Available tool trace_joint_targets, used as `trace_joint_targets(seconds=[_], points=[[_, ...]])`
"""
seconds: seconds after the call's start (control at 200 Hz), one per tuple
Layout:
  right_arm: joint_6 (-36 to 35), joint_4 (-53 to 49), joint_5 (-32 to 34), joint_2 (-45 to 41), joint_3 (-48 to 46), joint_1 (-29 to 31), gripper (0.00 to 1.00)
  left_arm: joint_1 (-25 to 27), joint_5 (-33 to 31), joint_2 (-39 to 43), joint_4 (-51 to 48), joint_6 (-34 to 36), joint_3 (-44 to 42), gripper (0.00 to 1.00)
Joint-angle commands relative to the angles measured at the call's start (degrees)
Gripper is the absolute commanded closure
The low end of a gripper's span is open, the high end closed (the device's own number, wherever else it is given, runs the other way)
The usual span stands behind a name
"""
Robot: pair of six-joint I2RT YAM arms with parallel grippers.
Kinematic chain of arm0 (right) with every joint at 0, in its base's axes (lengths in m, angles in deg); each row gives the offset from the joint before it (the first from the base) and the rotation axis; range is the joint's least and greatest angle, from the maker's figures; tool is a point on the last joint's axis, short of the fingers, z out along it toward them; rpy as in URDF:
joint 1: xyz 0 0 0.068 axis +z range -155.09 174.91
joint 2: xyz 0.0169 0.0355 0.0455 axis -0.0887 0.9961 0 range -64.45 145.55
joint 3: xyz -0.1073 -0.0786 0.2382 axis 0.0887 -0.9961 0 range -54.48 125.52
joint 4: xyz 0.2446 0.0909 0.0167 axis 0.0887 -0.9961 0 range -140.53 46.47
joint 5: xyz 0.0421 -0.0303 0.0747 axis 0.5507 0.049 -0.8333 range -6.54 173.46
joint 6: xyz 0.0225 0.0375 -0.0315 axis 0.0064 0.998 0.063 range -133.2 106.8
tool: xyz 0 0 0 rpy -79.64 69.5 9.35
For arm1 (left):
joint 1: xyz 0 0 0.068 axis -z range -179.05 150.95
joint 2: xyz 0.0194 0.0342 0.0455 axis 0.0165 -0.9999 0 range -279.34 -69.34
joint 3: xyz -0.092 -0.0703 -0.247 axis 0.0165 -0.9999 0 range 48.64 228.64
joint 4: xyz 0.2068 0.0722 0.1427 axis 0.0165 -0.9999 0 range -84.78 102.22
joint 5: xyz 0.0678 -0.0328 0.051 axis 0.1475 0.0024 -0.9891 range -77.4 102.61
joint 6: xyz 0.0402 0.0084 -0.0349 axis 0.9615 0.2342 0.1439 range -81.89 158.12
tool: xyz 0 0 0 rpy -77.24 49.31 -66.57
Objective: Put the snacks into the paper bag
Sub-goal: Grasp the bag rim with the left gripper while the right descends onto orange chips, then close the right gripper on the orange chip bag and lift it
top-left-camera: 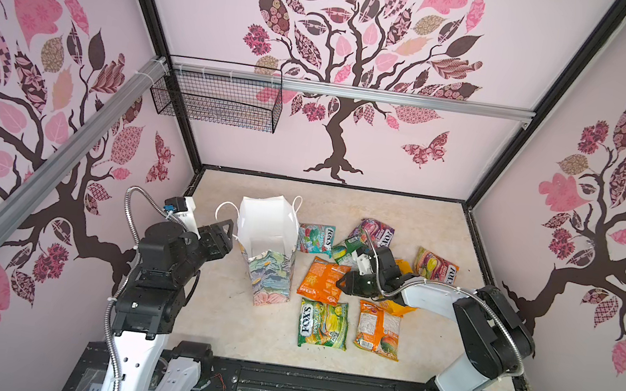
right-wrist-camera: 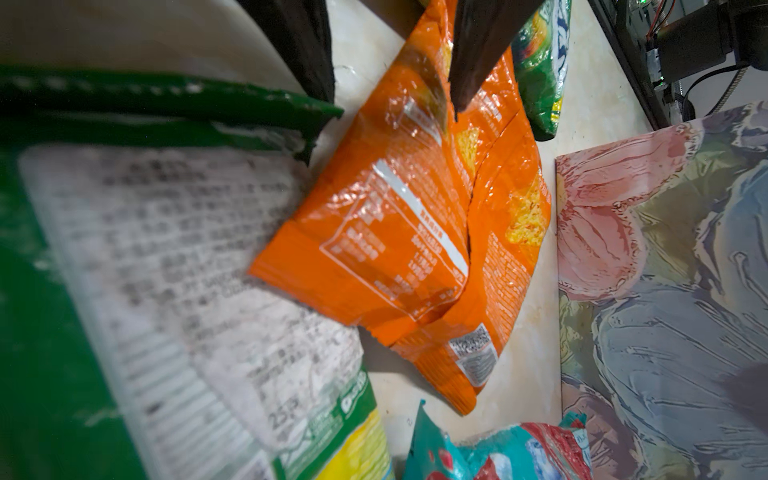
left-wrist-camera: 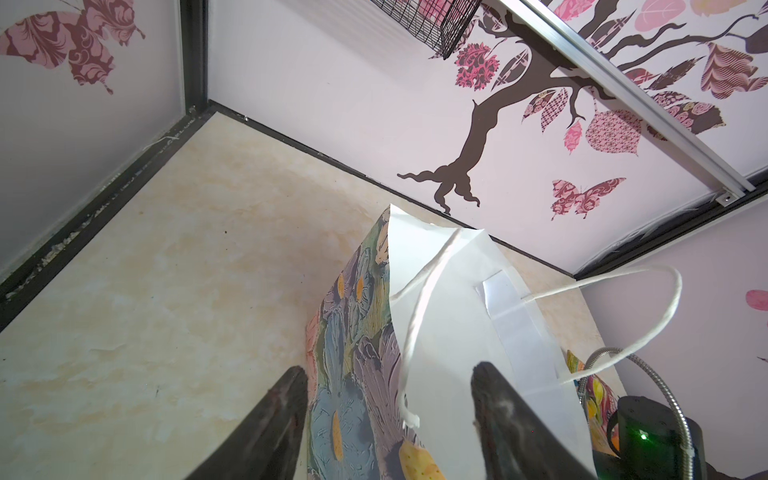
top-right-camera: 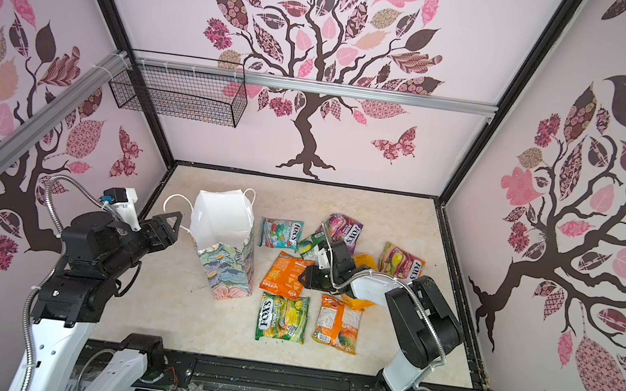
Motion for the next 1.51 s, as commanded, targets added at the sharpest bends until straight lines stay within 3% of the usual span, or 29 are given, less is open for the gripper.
trace_joint_targets(seconds=[0.0, 0.41, 0.725, 1.23, 1.355, 1.42, 1.5], points=[[-1.1, 0.8, -1.0, -1.8, -0.7, -0.4, 0.53, -0.2, 1.3, 0.2, 3.4, -0.5, -2.1, 0.36], [-0.9, 1.9, -3.5, 2.1, 0.5, -0.6, 0.68, -0.2, 1.5, -0.8, 4.3, 0.3, -3.3, 0.47], [1.8, 5.5, -4.9, 3.1, 0.3, -0.5, 1.00, -0.2, 1.7, -1.2, 4.0, 0.5, -3.3, 0.55], [5.6, 6.7, -3.6, -6.3, -1.1, -0.6, 1.00, -0.1, -2.7, -3.3, 2.2, 3.7, -2.8, 0.65], [6.1, 6.5, -2.8, -10.6, -1.0, -0.6, 1.00, -0.1, 1.4, -3.0, 4.9, 3.2, -3.2, 0.67], [6.8, 5.1, -2.4, -12.5, -0.1, -0.6, 1.00, -0.2, 3.4, -2.7, 5.3, 2.7, -3.3, 0.61], [7.8, 3.6, -3.2, -14.6, 0.9, -0.5, 1.00, -0.2, 2.1, -3.4, 3.0, 1.6, -2.2, 0.46]])
